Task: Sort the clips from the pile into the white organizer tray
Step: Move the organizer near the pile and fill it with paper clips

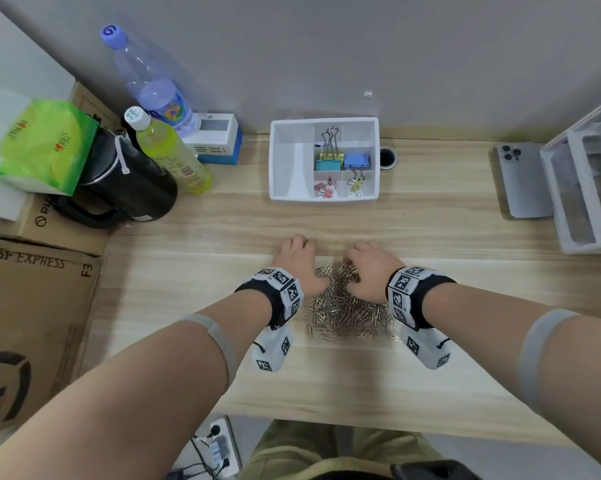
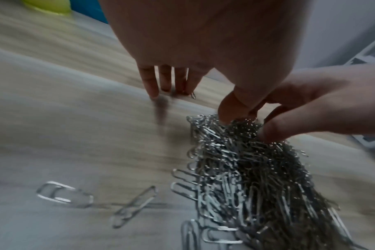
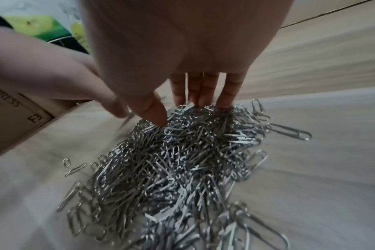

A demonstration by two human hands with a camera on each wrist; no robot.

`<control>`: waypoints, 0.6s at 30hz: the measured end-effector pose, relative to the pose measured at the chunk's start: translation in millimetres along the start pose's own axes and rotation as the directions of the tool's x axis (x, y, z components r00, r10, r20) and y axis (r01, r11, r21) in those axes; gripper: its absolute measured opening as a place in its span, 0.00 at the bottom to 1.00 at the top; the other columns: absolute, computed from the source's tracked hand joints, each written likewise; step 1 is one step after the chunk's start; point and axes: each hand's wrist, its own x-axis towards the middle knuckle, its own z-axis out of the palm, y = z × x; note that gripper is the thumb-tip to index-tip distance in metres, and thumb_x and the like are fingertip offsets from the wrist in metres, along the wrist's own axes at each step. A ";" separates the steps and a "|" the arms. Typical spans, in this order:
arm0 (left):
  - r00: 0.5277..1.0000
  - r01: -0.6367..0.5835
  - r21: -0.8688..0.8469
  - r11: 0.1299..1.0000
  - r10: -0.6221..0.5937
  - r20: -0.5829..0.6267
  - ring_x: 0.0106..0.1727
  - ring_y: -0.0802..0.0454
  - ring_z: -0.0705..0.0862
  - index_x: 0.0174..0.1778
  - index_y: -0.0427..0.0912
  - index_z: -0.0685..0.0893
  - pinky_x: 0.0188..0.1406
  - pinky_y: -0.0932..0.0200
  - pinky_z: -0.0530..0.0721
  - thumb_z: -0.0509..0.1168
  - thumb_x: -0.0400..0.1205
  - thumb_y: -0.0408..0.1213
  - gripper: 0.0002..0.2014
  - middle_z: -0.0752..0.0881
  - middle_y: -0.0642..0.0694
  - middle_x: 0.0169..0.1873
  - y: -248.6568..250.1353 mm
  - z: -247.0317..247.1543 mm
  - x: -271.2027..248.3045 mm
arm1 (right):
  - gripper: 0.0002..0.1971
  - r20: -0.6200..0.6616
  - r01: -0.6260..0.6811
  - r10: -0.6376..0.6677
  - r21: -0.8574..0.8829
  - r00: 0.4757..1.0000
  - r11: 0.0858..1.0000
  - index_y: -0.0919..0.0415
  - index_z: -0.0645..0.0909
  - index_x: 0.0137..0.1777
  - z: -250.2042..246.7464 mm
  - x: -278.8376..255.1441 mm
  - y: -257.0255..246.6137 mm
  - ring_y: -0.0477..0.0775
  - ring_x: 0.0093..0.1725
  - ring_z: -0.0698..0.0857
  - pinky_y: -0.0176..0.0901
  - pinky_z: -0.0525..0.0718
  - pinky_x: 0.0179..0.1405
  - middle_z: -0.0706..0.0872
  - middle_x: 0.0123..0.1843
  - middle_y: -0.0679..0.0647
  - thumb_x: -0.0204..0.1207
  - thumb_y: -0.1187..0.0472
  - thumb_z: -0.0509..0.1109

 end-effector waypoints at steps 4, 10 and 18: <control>0.991 -0.107 -0.054 0.993 0.111 0.077 0.69 0.45 0.69 0.74 0.43 0.72 0.70 0.48 0.74 0.66 0.71 0.50 0.34 0.72 0.44 0.65 11.2 7.5 -3.1 | 0.26 0.014 0.035 -0.036 0.012 0.999 0.999 0.55 0.76 0.69 1.5 -7.1 -0.9 0.57 0.64 0.75 0.51 0.76 0.62 0.78 0.60 0.53 0.71 0.50 0.69; 1.000 -0.019 -0.073 0.997 0.017 -0.023 0.68 0.44 0.69 0.73 0.42 0.71 0.67 0.47 0.76 0.67 0.70 0.48 0.34 0.72 0.42 0.63 9.5 6.1 -5.8 | 0.37 -0.119 -0.024 0.027 0.024 0.992 0.999 0.56 0.69 0.77 -3.9 -4.3 -0.1 0.57 0.72 0.69 0.58 0.76 0.70 0.73 0.72 0.54 0.68 0.45 0.69; 0.966 0.260 -0.054 0.964 -0.260 0.018 0.61 0.39 0.76 0.65 0.35 0.70 0.59 0.46 0.80 0.67 0.72 0.40 0.27 0.74 0.38 0.61 -19.7 -1.0 -40.6 | 0.33 0.019 0.107 -0.105 -0.125 0.994 0.986 0.59 0.73 0.74 -3.5 23.1 -37.8 0.58 0.76 0.68 0.58 0.74 0.70 0.70 0.75 0.56 0.70 0.46 0.68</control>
